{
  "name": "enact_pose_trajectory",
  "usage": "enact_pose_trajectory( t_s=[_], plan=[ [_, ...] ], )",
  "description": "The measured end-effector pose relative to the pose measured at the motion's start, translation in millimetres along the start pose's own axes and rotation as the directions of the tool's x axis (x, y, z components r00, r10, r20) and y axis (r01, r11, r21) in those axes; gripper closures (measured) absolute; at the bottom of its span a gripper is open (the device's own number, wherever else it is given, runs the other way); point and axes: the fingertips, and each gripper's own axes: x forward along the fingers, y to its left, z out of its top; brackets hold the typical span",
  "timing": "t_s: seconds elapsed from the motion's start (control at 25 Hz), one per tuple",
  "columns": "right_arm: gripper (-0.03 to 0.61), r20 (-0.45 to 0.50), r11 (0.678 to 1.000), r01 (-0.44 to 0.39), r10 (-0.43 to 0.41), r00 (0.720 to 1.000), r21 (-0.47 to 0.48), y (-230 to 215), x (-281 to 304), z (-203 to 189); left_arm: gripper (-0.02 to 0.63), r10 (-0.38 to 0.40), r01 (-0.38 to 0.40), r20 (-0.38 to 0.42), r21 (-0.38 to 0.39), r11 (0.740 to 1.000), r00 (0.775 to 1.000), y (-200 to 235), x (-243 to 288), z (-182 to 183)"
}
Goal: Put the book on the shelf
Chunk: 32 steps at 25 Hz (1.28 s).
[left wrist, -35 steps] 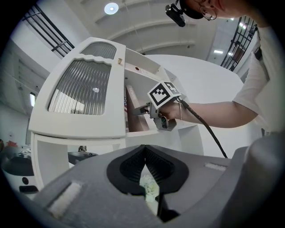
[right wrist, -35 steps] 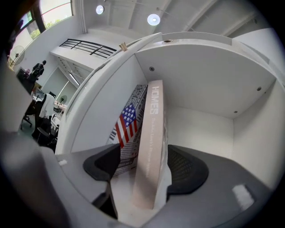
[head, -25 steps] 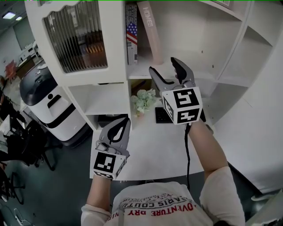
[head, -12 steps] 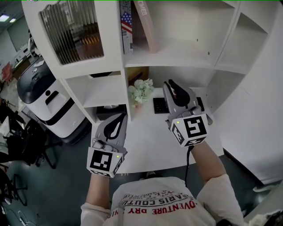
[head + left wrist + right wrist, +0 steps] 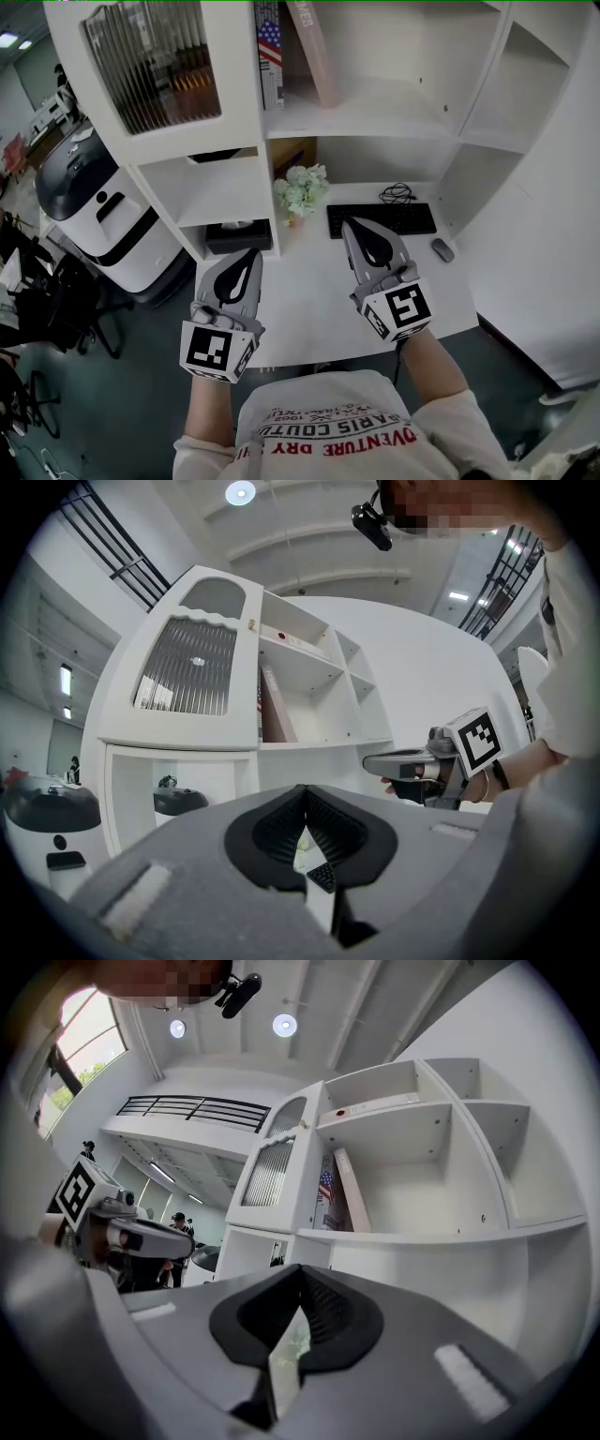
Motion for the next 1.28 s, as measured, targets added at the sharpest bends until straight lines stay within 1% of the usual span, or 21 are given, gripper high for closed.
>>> enact_pose_trajectory(
  t_s=[0.16,0.36,0.48,0.64,0.72,0.92,1.12,1.28],
  plan=[
    [0.578,-0.021,1.000,0.004,-0.004,1.000,-0.008,8.0,-6.8,-15.8,0.609,0.001,-0.001,-0.017,-0.001,1.000,1.000,3.3,-3.9,-10.7],
    [0.578,-0.037,0.999,-0.005,0.006,0.999,0.033,8.7,-12.6,-26.5,0.609,0.001,-0.001,-0.026,-0.004,1.000,1.000,6.8,-6.9,-10.1],
    [0.578,-0.035,1.000,-0.018,0.018,0.999,0.019,11.3,-13.3,-25.2,0.609,0.000,0.000,-0.029,0.005,1.000,1.000,9.6,-7.4,-15.8],
    [0.578,-0.051,0.998,-0.056,0.056,0.997,-0.005,19.2,-7.3,-25.3,0.609,-0.016,0.016,-0.053,0.002,1.000,0.998,12.2,-5.7,-24.9],
    [0.578,-0.062,0.998,-0.061,0.060,0.996,-0.017,21.6,-5.3,-26.1,0.609,-0.021,0.021,-0.063,0.000,1.000,0.998,13.5,-5.1,-32.3],
    [0.578,-0.074,0.999,-0.048,0.049,0.996,0.010,22.8,-3.3,-32.4,0.609,-0.029,0.028,-0.063,-0.007,1.000,0.998,16.1,-4.6,-36.9],
    [0.578,-0.083,0.999,-0.049,0.049,0.995,0.009,23.7,0.8,-33.9,0.609,-0.046,0.047,-0.058,0.014,0.999,0.997,13.8,-1.7,-30.4],
    [0.578,-0.072,0.999,-0.014,0.016,0.997,0.033,18.7,1.7,-34.1,0.609,-0.046,0.047,-0.048,0.029,0.998,0.998,13.4,0.9,-32.6]
  ],
)
